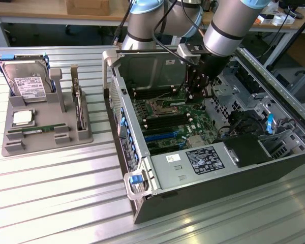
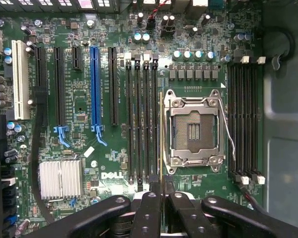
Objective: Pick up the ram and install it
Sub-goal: 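Insert the ram into the slot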
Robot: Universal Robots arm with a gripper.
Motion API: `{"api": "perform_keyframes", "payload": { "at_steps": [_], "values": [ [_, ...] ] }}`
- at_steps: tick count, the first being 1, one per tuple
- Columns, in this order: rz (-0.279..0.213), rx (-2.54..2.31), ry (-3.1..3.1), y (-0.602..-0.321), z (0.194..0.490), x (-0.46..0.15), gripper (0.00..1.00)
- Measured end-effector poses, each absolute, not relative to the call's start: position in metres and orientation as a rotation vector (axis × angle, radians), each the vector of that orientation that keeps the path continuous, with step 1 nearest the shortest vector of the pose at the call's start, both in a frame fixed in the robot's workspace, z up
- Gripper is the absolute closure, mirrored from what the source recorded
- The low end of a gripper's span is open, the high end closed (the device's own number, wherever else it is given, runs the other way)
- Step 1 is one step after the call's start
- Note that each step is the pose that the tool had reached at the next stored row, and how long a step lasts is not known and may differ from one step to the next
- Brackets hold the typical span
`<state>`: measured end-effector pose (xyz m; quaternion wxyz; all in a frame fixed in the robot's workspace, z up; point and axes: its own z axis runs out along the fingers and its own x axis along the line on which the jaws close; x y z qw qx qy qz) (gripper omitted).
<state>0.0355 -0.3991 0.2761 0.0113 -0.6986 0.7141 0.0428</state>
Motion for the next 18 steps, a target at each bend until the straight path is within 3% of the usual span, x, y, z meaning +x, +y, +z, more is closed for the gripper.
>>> {"api": "perform_keyframes", "payload": {
  "at_steps": [18],
  "values": [
    [0.134, -2.179, 2.228, -0.3991, 0.2689, 0.0282, 0.88]
  ]
}}
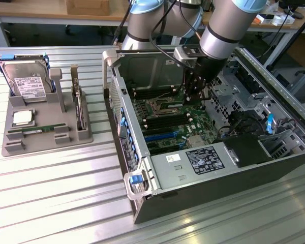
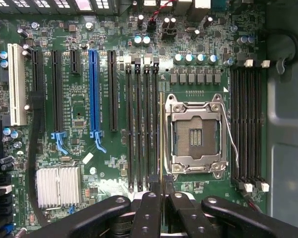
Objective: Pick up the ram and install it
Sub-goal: 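Insert the ram into the slot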
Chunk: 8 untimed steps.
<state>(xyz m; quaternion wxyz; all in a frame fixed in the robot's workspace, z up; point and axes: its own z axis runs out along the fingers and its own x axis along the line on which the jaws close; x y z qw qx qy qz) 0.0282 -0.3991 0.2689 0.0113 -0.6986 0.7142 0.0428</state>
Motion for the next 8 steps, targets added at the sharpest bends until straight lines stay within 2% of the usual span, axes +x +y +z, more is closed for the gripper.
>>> {"api": "perform_keyframes", "payload": {
  "at_steps": [8],
  "values": [
    [0.134, -2.179, 2.227, -0.4012, 0.2655, 0.0204, 0.88]
  ]
}}
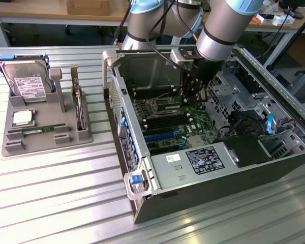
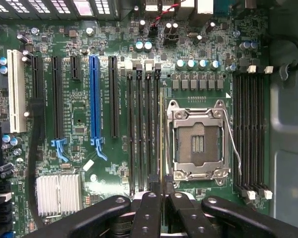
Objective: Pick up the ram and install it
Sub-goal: 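Insert the ram into the slot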
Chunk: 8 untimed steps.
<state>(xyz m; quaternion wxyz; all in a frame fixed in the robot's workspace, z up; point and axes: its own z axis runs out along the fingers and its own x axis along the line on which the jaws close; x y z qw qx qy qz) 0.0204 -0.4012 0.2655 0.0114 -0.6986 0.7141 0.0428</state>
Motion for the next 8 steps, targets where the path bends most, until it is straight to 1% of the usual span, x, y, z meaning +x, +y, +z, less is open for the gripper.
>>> {"api": "perform_keyframes", "payload": {
  "at_steps": [5, 8],
  "values": [
    [0.133, -2.179, 2.227, -0.415, 0.262, 0.008, 0.88],
    [0.133, -2.182, 2.225, -0.419, 0.259, 0.007, 0.88]
  ]
}}
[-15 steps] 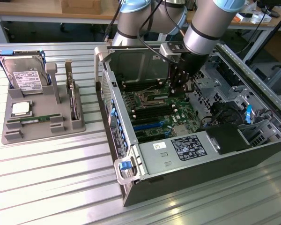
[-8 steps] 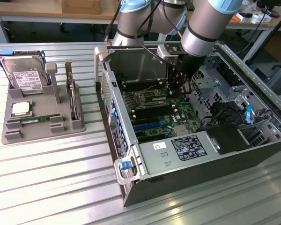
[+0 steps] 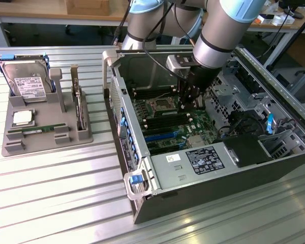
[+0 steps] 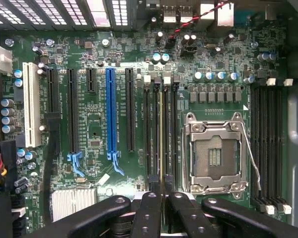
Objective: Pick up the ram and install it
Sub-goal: 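Insert the ram into the slot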
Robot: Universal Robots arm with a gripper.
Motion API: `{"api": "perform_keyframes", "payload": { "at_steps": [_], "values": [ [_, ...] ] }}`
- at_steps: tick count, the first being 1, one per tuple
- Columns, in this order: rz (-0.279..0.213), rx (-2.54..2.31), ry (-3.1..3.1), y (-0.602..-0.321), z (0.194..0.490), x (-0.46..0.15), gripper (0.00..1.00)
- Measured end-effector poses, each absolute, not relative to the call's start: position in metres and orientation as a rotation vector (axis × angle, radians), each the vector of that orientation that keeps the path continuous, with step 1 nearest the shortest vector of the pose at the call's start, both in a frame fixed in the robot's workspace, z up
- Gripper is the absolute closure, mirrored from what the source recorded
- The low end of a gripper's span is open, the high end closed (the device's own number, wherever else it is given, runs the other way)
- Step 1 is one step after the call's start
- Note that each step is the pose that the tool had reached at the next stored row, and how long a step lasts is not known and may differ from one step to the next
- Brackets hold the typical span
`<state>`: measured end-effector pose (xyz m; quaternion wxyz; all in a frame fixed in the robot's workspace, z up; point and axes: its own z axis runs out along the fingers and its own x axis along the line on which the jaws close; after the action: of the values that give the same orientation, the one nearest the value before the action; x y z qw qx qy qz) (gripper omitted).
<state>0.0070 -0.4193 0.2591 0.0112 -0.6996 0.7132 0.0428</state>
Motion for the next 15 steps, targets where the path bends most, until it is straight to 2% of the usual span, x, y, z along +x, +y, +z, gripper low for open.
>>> {"api": "perform_keyframes", "payload": {
  "at_steps": [4, 8, 15],
  "values": [
    [0.130, -2.187, 2.224, -0.421, 0.255, 0.004, 0.88],
    [0.104, -2.199, 2.237, -0.421, 0.253, 0.003, 0.88],
    [0.103, -2.207, 2.230, -0.421, 0.247, -0.003, 0.88]
  ]
}}
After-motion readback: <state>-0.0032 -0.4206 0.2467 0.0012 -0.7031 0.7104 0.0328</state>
